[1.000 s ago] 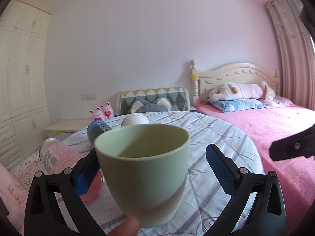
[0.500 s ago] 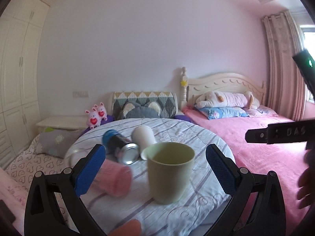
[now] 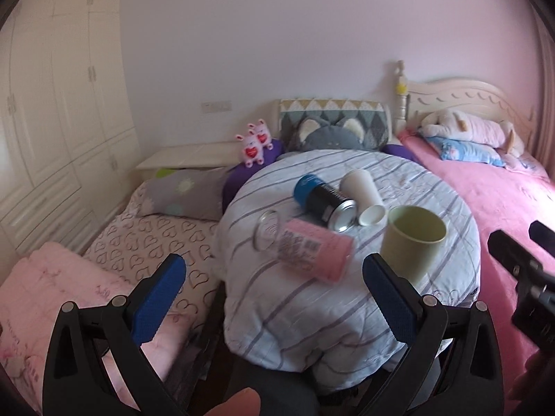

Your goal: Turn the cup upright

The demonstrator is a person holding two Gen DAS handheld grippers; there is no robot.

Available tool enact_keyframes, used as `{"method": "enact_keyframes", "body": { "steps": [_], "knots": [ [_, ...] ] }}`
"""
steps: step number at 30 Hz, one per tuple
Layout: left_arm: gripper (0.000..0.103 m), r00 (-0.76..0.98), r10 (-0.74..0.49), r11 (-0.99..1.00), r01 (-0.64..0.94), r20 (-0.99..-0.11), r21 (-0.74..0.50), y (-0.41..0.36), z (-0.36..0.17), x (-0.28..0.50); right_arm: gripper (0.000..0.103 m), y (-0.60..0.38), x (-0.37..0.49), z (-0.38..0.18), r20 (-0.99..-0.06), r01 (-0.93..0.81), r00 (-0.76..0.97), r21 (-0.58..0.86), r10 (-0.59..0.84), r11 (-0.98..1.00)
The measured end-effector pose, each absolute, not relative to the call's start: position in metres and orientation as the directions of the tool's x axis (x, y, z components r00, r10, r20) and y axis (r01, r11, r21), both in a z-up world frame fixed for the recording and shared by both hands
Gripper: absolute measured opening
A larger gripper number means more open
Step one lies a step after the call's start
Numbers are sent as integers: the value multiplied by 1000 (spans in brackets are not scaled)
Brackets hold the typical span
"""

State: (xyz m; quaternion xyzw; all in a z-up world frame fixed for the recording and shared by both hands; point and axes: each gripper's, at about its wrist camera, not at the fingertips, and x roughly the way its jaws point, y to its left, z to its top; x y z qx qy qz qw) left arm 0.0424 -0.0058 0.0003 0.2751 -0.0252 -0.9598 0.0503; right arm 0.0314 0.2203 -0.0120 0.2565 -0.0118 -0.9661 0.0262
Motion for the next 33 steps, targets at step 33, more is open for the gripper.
{"method": "enact_keyframes", "body": {
  "steps": [33],
  "knots": [
    [103,-828,-150,-988,106,-541,112,-10,-1,55,83,200,45,-23,-512,83,-855,27,-86,-996]
  ]
}}
